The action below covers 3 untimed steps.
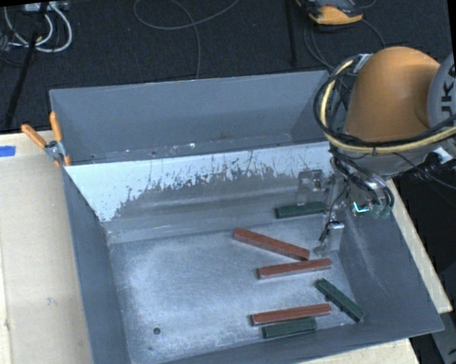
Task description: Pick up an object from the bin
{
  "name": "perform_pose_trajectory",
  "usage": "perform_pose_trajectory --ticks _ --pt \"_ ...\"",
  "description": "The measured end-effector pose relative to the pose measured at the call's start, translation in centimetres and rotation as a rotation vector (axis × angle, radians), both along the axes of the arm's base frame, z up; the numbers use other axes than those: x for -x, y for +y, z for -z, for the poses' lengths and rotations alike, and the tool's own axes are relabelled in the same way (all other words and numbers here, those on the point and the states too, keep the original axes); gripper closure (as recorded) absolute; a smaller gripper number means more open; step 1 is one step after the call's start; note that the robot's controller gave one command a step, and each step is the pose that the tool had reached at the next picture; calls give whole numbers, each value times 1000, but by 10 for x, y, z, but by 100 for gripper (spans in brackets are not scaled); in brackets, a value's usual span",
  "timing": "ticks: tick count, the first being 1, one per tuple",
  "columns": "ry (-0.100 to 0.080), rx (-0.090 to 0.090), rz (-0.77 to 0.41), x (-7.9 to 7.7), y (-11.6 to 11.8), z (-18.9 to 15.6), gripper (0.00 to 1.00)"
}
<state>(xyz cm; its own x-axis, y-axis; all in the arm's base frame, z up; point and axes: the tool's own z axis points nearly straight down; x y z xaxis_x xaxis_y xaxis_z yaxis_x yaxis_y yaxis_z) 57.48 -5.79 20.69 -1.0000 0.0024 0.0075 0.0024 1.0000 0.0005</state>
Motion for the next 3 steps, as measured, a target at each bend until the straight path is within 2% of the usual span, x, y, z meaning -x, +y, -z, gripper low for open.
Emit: perform_pose_trajectory --ticks 1,2,3 --pt "-1 -2 -200 -7 6 140 0" --pt "-8 -1 -202 -9 6 136 100" --pt "-14 0 -447 21 18 -33 100"
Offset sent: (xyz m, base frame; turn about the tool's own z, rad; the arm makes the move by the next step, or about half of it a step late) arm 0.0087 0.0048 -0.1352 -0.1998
